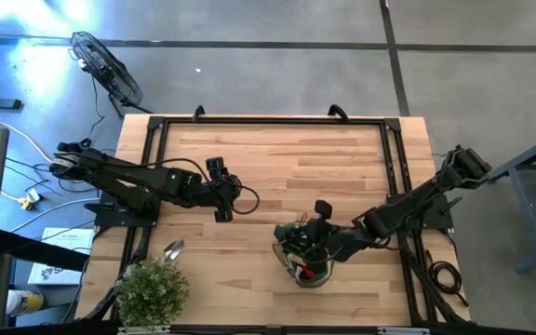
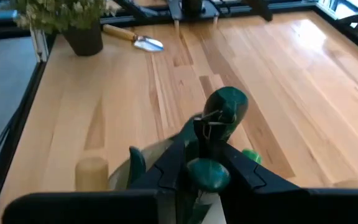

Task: Pick & Place Garden tools in Gardening bag
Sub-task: Put the green shear scissors into the green gardening bag

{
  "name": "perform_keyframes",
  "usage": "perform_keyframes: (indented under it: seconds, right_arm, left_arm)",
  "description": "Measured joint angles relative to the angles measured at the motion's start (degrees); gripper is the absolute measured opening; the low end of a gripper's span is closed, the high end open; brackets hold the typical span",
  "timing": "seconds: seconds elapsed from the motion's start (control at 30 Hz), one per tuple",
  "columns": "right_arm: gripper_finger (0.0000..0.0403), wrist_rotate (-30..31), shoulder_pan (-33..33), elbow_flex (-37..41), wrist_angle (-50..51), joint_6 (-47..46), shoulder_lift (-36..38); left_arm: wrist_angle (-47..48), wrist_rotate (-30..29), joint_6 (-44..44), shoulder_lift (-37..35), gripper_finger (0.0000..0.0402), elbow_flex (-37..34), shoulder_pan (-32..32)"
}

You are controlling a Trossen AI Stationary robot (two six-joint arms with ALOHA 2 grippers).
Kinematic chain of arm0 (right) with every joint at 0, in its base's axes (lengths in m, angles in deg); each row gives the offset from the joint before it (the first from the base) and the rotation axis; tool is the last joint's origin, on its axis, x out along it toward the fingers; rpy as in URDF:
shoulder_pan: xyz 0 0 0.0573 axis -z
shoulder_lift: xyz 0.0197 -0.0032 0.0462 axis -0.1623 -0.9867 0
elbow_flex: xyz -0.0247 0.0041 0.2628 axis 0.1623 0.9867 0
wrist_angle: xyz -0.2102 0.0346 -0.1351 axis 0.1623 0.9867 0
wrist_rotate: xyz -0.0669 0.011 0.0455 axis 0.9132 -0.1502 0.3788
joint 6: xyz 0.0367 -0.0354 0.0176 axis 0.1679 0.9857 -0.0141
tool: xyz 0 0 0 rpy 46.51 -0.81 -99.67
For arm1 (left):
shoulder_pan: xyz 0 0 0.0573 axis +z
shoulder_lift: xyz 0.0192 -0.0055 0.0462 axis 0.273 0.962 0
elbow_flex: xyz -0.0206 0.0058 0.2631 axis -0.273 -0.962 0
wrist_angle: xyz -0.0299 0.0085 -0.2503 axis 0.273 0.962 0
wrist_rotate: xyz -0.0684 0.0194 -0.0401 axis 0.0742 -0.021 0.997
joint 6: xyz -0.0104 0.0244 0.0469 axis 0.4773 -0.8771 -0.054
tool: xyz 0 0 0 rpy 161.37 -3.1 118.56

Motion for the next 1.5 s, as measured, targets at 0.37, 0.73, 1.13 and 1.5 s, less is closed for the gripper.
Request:
perform_keyframes:
  seconds: [0.37, 0.73, 1.13, 1.5]
  right_arm:
    - [0.0051, -2.0, 0.1, 0.0, 6.1, -5.7, -0.1]
    - [0.005, -3.7, -0.5, -4.8, 14.9, -5.9, -0.1]
    - [0.0035, -5.5, -1.1, -10.7, 22.6, -9.0, -0.1]
    - [0.0034, -9.0, -1.6, -14.2, 29.6, -12.7, -0.1]
  left_arm:
    - [0.0, 0.6, 0.7, 0.0, 0.0246, 0.0, 0.0]
    - [-0.1, 0.5, 0.6, 0.0, 0.0246, 0.0, 0.0]
    - [-0.1, 0.5, 0.5, 0.0, 0.0246, 0.0, 0.0]
    - [-0.1, 0.4, 0.2, 0.0, 0.0246, 0.0, 0.0]
